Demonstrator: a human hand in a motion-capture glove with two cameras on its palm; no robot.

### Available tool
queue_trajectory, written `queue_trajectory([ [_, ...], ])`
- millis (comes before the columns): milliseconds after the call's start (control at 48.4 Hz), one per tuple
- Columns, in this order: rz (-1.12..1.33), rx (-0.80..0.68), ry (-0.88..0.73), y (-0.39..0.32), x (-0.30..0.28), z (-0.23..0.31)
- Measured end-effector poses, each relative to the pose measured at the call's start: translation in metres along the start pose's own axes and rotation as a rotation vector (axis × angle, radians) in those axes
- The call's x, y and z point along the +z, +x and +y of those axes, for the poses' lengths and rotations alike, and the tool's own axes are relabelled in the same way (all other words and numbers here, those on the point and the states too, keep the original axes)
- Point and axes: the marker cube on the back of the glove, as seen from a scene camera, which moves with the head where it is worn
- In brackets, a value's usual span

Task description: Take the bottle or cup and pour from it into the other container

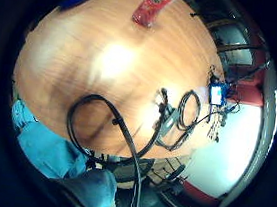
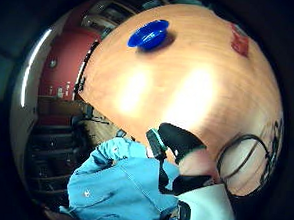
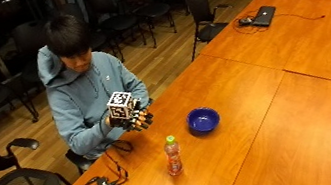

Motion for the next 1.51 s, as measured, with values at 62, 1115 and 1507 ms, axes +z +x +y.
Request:
queue_trajectory([
  [62,0.002,-0.007,0.0,0.003,-0.013,-0.012],
  [1115,0.077,0.071,0.133,0.071,-0.069,-0.017],
  [1507,0.114,0.141,0.225,0.153,-0.087,-0.008],
])
